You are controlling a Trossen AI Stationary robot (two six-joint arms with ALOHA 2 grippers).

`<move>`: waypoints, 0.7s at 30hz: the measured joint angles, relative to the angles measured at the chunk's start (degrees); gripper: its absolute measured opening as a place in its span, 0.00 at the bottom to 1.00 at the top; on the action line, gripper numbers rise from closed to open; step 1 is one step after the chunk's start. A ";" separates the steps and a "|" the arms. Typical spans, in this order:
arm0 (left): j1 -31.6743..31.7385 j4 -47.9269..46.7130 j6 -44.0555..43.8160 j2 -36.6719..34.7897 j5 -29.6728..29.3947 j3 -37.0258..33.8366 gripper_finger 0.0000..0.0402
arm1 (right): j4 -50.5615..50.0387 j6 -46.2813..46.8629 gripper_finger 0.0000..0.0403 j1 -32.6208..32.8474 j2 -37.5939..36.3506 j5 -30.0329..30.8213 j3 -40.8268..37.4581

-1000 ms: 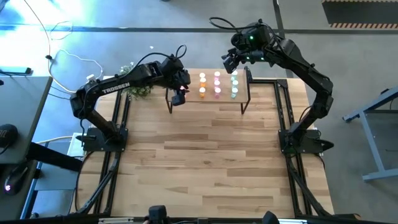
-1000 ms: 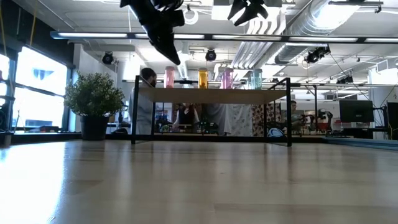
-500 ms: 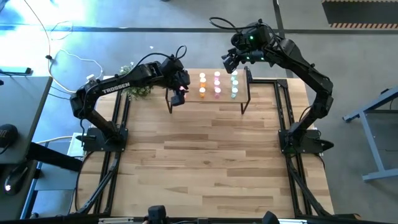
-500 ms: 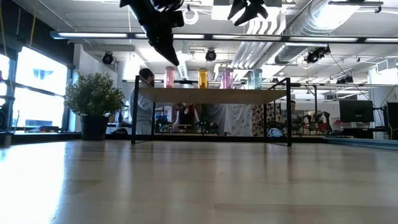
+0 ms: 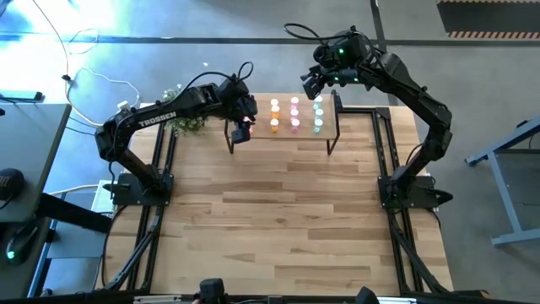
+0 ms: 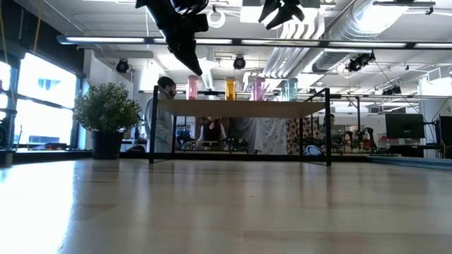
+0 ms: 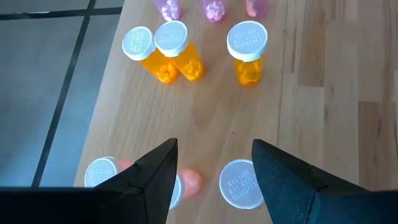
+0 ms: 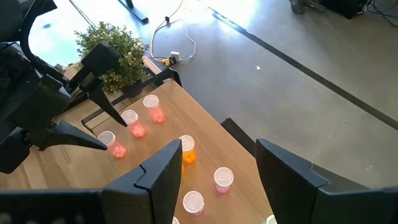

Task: Pick and place medicine bottles onto shelf by color
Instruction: Adjust the pink pill bottles on the shelf

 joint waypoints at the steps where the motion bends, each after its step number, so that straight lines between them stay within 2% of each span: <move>1: 0.00 0.00 0.00 0.00 0.00 0.00 0.49 | 0.00 0.00 0.48 0.00 0.00 0.00 0.00; 21: -0.02 -2.35 0.03 0.02 -1.15 -0.02 0.49 | 0.00 0.90 0.48 1.01 0.00 0.02 0.00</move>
